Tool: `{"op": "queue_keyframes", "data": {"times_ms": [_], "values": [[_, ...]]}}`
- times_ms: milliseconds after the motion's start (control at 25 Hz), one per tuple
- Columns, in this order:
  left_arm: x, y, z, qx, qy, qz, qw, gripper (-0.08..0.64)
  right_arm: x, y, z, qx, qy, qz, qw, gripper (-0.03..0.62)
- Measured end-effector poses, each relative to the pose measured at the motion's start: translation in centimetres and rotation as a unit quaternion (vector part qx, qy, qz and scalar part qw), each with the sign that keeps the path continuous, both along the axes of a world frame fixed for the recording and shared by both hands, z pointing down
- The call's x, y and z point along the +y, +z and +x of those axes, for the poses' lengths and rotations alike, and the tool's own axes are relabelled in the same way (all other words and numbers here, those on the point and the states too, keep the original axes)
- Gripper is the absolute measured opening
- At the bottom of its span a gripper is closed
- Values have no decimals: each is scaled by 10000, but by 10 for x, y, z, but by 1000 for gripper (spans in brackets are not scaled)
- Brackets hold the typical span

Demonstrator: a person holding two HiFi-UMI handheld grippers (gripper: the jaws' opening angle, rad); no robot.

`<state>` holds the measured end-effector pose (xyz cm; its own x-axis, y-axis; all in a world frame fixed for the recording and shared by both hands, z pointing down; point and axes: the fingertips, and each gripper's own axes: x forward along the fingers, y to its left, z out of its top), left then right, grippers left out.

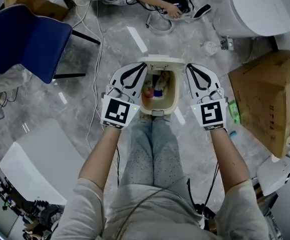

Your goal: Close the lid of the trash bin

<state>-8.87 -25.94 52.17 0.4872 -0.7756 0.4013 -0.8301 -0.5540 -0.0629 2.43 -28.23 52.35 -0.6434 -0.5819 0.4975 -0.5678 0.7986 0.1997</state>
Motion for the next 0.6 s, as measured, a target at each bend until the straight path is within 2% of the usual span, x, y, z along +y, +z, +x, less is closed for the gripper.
{"op": "queue_keyframes", "data": {"times_ms": [200,600], "values": [[-2,9,3,-128,115,-78,9998,21,-1,6,-1,8,-201,86,9998,32],[-7,31,2,-296,282,-419,9983,23,-1,31,1,83,-273,-367,9989,35]]}}
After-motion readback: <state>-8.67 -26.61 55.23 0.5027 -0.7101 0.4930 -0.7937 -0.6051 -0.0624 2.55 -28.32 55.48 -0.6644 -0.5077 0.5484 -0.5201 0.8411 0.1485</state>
